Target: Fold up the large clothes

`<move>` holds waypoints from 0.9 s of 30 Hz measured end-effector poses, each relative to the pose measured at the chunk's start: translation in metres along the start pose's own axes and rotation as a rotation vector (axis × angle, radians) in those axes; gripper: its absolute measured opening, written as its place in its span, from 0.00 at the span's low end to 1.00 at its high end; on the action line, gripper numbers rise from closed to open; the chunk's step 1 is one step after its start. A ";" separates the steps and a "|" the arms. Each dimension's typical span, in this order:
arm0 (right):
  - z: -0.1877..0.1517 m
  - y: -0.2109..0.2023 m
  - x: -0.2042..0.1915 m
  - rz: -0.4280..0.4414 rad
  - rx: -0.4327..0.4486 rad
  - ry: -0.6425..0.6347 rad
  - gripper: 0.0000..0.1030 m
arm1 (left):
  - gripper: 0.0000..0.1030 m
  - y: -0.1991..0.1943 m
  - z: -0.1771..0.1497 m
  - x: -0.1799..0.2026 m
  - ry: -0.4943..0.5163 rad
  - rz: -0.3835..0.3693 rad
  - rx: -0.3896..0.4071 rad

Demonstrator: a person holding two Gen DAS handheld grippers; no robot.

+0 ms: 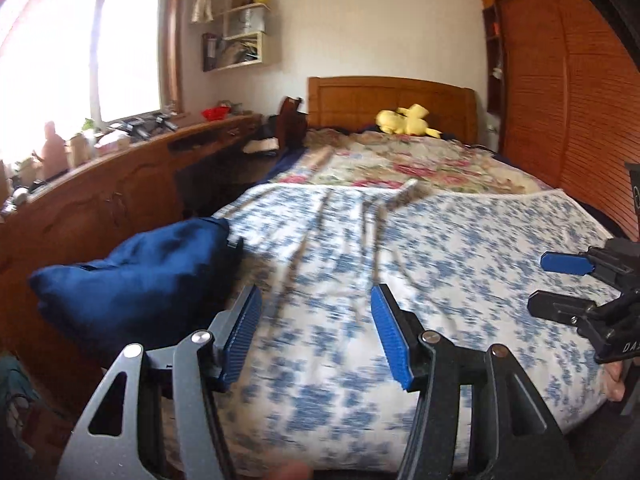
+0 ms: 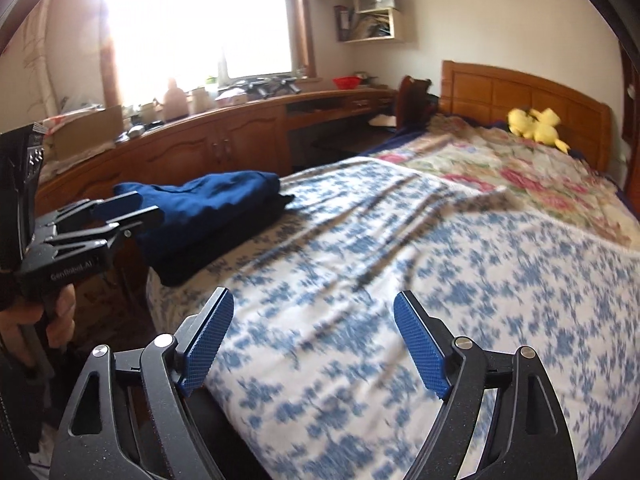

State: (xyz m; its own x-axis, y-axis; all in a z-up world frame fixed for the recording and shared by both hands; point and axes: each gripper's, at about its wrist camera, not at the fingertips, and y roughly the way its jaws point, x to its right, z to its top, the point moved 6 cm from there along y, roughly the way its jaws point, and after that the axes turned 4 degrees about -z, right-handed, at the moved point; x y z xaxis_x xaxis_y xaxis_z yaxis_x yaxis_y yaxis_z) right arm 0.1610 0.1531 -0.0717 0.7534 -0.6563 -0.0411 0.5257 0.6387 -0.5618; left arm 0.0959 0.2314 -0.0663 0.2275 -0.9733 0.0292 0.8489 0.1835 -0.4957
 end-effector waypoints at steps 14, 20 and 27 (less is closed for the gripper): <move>-0.079 -0.102 0.090 -0.220 0.028 0.188 0.82 | 0.55 -0.005 -0.029 0.127 0.013 -0.190 -0.037; -0.097 -0.158 0.124 -0.330 0.070 0.254 0.82 | 0.55 -0.029 -0.017 0.169 0.037 -0.249 -0.018; -0.090 -0.214 0.136 -0.434 0.151 0.268 0.82 | 0.55 -0.063 0.017 0.199 0.071 -0.275 0.056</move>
State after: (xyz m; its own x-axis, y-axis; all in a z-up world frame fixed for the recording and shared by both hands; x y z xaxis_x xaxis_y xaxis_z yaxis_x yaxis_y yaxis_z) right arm 0.1154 -0.1087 -0.0311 0.3372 -0.9400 -0.0521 0.8327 0.3236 -0.4493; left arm 0.0959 0.0289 -0.0146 -0.0470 -0.9945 0.0937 0.8994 -0.0829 -0.4293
